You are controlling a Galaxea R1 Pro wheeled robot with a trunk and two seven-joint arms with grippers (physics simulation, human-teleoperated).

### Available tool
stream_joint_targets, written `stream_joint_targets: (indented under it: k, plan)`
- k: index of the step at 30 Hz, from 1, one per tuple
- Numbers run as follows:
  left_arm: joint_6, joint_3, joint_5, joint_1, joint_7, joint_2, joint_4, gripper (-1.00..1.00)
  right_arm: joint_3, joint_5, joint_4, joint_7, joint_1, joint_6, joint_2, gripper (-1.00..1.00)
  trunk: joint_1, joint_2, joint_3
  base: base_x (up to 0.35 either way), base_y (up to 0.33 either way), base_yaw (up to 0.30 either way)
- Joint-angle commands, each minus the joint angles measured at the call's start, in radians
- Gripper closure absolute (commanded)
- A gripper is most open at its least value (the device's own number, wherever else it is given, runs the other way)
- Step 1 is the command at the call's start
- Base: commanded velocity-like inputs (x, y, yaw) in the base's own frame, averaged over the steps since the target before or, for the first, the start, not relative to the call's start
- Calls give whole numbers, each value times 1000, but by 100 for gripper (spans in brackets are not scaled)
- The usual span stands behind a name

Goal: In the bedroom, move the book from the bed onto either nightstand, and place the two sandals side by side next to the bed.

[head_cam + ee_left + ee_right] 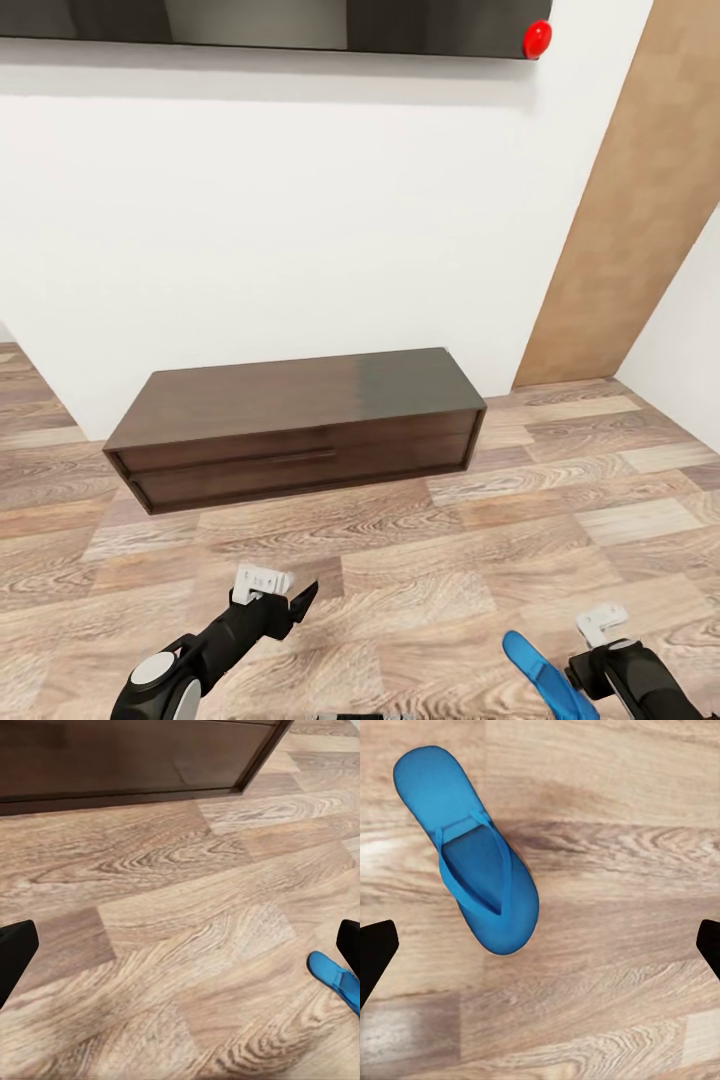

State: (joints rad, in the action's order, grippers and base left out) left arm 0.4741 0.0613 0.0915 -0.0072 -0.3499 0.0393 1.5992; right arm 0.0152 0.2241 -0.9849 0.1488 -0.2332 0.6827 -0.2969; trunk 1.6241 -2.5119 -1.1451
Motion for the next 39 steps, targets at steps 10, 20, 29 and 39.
stream_joint_targets:
  k: [10,20,29,39]
  plan:
    - [9,-1,10,0,0,1,1,-100,2,12,-1,7,0,5,-1,-100,4,-3,-40,0,0,0]
    - [9,-1,10,0,0,0,2,-100,-1,12,0,5,0,5,0,-100,9,-5,-78,0,0,0]
    - [9,-1,10,0,0,1,2,-100,-4,11,0,3,0,5,-1,-100,13,-7,-113,0,0,0]
    - [10,-1,10,0,-1,1,2,-100,-4,11,0,0,0,6,-1,-100,17,-10,-152,0,0,0]
